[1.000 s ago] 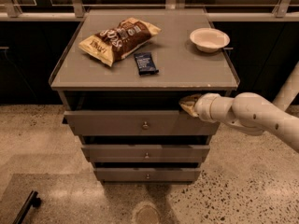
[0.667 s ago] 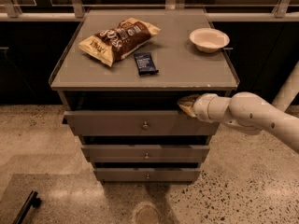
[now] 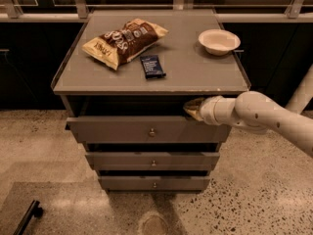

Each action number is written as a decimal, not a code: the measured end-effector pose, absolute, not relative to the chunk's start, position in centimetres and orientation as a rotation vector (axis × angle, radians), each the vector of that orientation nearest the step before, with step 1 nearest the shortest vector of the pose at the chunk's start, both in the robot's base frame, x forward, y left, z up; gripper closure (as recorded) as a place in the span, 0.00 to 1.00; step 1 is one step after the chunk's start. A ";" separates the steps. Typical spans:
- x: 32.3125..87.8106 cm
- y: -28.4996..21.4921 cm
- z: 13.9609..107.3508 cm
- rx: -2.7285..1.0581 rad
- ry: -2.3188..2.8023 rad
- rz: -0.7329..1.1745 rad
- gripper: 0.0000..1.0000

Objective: Open top drawer

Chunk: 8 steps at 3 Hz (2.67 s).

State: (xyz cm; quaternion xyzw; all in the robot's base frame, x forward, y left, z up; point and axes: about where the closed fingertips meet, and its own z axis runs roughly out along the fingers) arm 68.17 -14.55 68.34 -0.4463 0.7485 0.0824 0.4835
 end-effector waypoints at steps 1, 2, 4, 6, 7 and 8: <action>68.2 -14.5 68.3 -1.087 1.824 0.201 1.00; 67.4 -14.4 67.2 -1.072 1.852 0.264 1.00; 67.0 -14.2 67.4 -1.053 1.862 0.309 1.00; 65.8 -14.1 67.3 -1.051 1.881 0.355 1.00; 63.6 -14.9 67.2 -1.016 1.943 0.414 1.00; 60.4 -14.4 66.7 -1.048 1.996 0.518 1.00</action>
Offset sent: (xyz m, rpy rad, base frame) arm -0.0227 0.0003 -0.0307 0.0977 0.1292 0.0113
